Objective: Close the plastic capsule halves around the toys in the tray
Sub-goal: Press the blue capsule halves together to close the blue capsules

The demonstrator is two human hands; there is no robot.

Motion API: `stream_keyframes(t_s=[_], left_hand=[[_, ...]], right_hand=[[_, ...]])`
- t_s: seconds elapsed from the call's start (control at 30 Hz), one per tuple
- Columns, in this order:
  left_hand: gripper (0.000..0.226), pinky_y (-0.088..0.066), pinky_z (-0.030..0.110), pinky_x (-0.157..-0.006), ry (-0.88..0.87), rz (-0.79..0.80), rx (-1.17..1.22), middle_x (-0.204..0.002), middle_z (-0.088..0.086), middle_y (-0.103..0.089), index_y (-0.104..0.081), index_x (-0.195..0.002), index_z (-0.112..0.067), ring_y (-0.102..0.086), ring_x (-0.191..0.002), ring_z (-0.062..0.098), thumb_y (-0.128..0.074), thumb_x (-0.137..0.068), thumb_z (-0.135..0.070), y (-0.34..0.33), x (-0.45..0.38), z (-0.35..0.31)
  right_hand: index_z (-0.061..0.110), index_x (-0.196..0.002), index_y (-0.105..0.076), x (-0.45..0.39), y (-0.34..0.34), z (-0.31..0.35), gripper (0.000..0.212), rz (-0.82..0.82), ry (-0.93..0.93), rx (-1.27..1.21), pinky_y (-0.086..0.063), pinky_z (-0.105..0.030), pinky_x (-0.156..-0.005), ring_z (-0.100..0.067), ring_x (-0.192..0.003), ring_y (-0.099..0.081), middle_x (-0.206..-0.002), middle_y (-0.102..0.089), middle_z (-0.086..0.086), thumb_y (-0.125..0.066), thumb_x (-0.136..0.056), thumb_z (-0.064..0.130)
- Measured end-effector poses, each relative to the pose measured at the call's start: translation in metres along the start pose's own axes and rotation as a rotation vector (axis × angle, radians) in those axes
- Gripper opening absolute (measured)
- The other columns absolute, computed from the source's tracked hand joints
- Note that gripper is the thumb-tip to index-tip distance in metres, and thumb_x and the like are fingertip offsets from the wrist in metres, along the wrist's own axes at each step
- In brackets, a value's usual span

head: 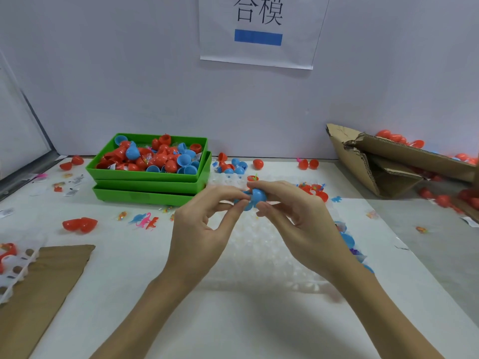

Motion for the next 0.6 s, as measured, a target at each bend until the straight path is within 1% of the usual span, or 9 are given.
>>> stream_keyframes(t_s=[0.1, 0.17, 0.27, 0.37, 0.43, 0.53, 0.6], left_hand=[[0.017, -0.062, 0.029, -0.088, 0.028, 0.001, -0.002, -0.106, -0.002, -0.075, -0.073, -0.106, -0.014, -0.072, -0.104, 0.021, -0.071, -0.092, -0.023, -0.001, 0.0, 0.003], [0.015, -0.061, 0.026, -0.088, 0.09, -0.014, 0.07, -0.104, -0.006, -0.076, -0.074, -0.103, -0.014, -0.073, -0.105, 0.021, -0.073, -0.09, -0.023, 0.0, 0.001, 0.007], [0.014, -0.059, 0.022, -0.087, 0.164, -0.032, 0.208, -0.102, -0.008, -0.079, -0.078, -0.103, -0.02, -0.074, -0.105, 0.019, -0.076, -0.088, -0.019, 0.001, 0.001, 0.013], [0.023, -0.058, 0.023, -0.092, 0.139, 0.04, 0.154, -0.111, -0.011, -0.078, -0.077, -0.114, -0.023, -0.072, -0.113, 0.016, -0.071, -0.092, -0.021, -0.004, 0.001, 0.01], [0.027, -0.056, 0.022, -0.094, 0.096, 0.074, 0.101, -0.117, -0.013, -0.076, -0.075, -0.12, -0.024, -0.07, -0.117, 0.014, -0.068, -0.095, -0.019, -0.007, 0.001, 0.007], [0.025, -0.058, 0.024, -0.092, 0.098, 0.038, 0.092, -0.114, -0.011, -0.076, -0.074, -0.118, -0.021, -0.071, -0.113, 0.018, -0.07, -0.096, -0.011, -0.006, 0.001, 0.008], [0.022, -0.059, 0.024, -0.088, 0.13, -0.015, 0.113, -0.108, -0.009, -0.075, -0.069, -0.114, -0.018, -0.073, -0.106, 0.021, -0.074, -0.094, -0.012, -0.002, 0.001, 0.01]], right_hand=[[0.021, -0.132, -0.067, 0.0, -0.004, 0.004, 0.038, -0.017, 0.059, 0.069, -0.053, -0.013, -0.089, -0.004, -0.109, -0.063, -0.119, -0.066, 0.013, -0.065, -0.095, 0.009], [0.02, -0.132, -0.067, 0.001, -0.005, 0.006, 0.038, -0.057, 0.095, 0.105, -0.051, -0.01, -0.088, -0.001, -0.107, -0.062, -0.118, -0.066, 0.012, -0.066, -0.095, 0.008], [0.018, -0.133, -0.067, 0.002, -0.007, 0.003, 0.038, -0.103, 0.08, 0.061, -0.054, -0.014, -0.087, -0.008, -0.106, -0.064, -0.118, -0.066, 0.005, -0.065, -0.097, 0.006], [0.021, -0.132, -0.067, 0.002, -0.006, 0.0, 0.036, -0.12, 0.023, -0.032, -0.056, -0.017, -0.085, -0.011, -0.106, -0.066, -0.117, -0.065, 0.005, -0.065, -0.098, 0.009], [0.019, -0.132, -0.068, 0.001, -0.003, -0.003, 0.034, -0.13, -0.013, -0.094, -0.058, -0.021, -0.086, -0.013, -0.106, -0.068, -0.116, -0.067, 0.003, -0.064, -0.099, 0.012], [0.02, -0.134, -0.065, 0.001, -0.001, -0.004, 0.038, -0.145, -0.051, -0.131, -0.058, -0.02, -0.087, -0.008, -0.105, -0.07, -0.119, -0.07, 0.007, -0.065, -0.097, 0.014], [0.019, -0.131, -0.065, 0.002, -0.005, -0.002, 0.037, -0.14, -0.055, -0.121, -0.057, -0.017, -0.088, -0.003, -0.104, -0.07, -0.117, -0.071, 0.011, -0.068, -0.095, 0.015]])
Point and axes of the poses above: each hand's wrist, its own x-axis away from the middle knuckle, its own y-axis out of the back of the hand, z = x × y, the point moved 7 cm from there along -x, towards the middle knuckle
